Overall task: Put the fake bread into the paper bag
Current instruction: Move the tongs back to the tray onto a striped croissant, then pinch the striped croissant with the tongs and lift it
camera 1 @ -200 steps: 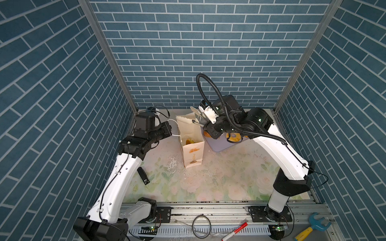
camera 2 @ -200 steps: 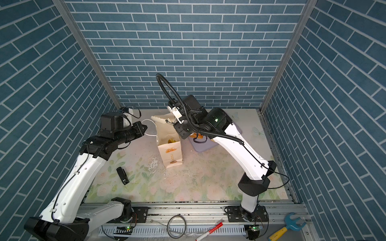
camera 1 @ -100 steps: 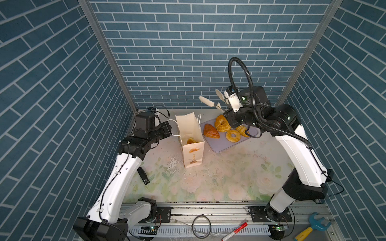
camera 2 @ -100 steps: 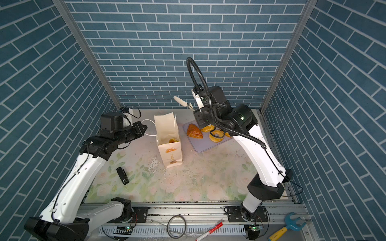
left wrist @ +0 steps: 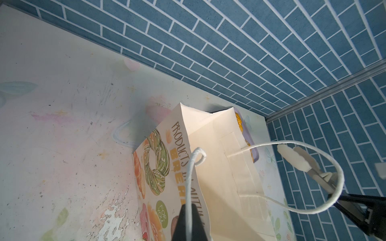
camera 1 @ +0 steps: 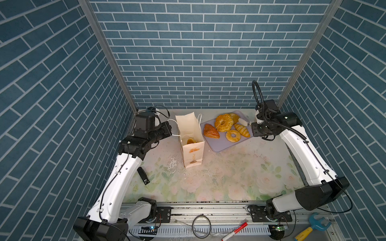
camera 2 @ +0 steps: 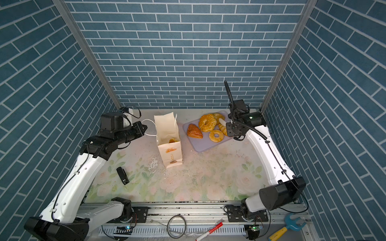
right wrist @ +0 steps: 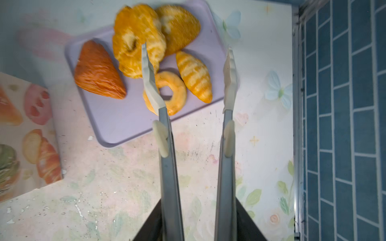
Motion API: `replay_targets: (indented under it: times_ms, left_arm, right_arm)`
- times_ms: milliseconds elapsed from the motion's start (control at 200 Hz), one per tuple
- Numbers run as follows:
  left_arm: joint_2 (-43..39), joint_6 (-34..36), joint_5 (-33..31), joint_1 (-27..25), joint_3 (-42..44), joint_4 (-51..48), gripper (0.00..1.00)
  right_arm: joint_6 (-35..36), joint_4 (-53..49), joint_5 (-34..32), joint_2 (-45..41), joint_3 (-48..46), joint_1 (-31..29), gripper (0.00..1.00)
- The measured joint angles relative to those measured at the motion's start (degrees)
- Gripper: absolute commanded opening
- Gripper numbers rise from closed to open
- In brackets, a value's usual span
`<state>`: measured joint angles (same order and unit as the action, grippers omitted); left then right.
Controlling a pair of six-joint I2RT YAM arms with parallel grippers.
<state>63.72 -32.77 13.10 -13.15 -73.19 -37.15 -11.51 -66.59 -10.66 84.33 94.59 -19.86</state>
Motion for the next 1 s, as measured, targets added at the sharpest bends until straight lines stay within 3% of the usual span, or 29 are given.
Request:
replay_targets:
  times_ms: [370,845,1000]
  left_arm:
    - [0.26,0.0,-0.5,0.0,-0.02,-0.33,0.0]
    - [1.53,0.02,-1.77,0.0,-0.07,-2.05,0.0]
    - [1.53,0.0,-2.01,0.0,-0.09,-2.08,0.0]
  right_arm:
    - [3.08,5.75,5.29,11.08,-3.87,6.62,0.47]
    - [6.95,9.73,6.45,25.49,3.8,8.74,0.46]
    - [7.85,10.03,7.1,27.43,5.01,9.01,0.41]
